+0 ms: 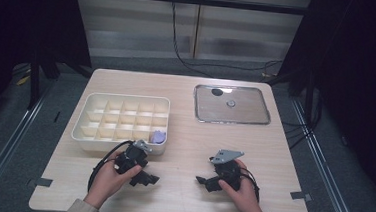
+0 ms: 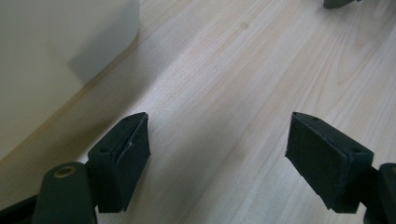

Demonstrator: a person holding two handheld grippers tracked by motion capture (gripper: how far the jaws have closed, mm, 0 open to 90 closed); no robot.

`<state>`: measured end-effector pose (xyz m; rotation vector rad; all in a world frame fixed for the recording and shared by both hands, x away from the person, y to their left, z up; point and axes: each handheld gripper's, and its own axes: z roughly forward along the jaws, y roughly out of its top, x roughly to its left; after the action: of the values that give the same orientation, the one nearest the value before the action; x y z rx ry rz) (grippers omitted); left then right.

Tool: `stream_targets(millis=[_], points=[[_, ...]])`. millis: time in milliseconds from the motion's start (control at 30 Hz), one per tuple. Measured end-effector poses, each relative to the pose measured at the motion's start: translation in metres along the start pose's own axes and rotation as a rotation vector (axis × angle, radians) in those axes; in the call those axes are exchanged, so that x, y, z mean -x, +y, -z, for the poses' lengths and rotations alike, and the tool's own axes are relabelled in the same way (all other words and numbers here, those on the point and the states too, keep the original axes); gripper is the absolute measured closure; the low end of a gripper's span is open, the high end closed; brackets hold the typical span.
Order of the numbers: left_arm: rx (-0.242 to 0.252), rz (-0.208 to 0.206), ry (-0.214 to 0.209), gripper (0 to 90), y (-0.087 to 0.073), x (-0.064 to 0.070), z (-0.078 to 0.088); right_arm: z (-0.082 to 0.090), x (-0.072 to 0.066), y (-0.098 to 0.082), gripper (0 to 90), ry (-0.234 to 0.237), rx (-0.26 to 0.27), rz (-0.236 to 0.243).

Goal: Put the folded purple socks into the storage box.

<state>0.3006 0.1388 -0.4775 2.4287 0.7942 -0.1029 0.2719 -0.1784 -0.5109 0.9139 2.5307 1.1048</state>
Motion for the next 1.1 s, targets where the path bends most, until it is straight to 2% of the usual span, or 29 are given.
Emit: stream_targets(millis=[133,267,300,467,667,800,1100], points=[[0.016,-0.021,0.013,21.2,-0.004,0.000,0.000,0.000,0.000,0.000,13.4,0.000,0.000,0.000],[0.034,-0.013,0.014,20.9,-0.006,-0.001,0.002,0.000,0.000,0.000,13.4,0.000,0.000,0.000],[0.027,-0.024,0.015,20.9,-0.007,-0.002,0.003,0.000,0.000,0.000,13.4,0.000,0.000,0.000],[0.033,-0.027,0.018,20.9,-0.012,-0.004,0.004,0.000,0.000,0.000,13.4,0.000,0.000,0.000],[0.053,-0.047,0.025,20.8,-0.018,-0.006,0.004,0.000,0.000,0.000,13.4,0.000,0.000,0.000],[0.068,-0.036,0.023,20.5,-0.022,-0.008,0.005,0.000,0.000,0.000,13.4,0.000,0.000,0.000],[0.099,-0.057,0.028,18.4,-0.029,-0.009,0.006,0.000,0.000,0.000,13.4,0.000,0.000,0.000]])
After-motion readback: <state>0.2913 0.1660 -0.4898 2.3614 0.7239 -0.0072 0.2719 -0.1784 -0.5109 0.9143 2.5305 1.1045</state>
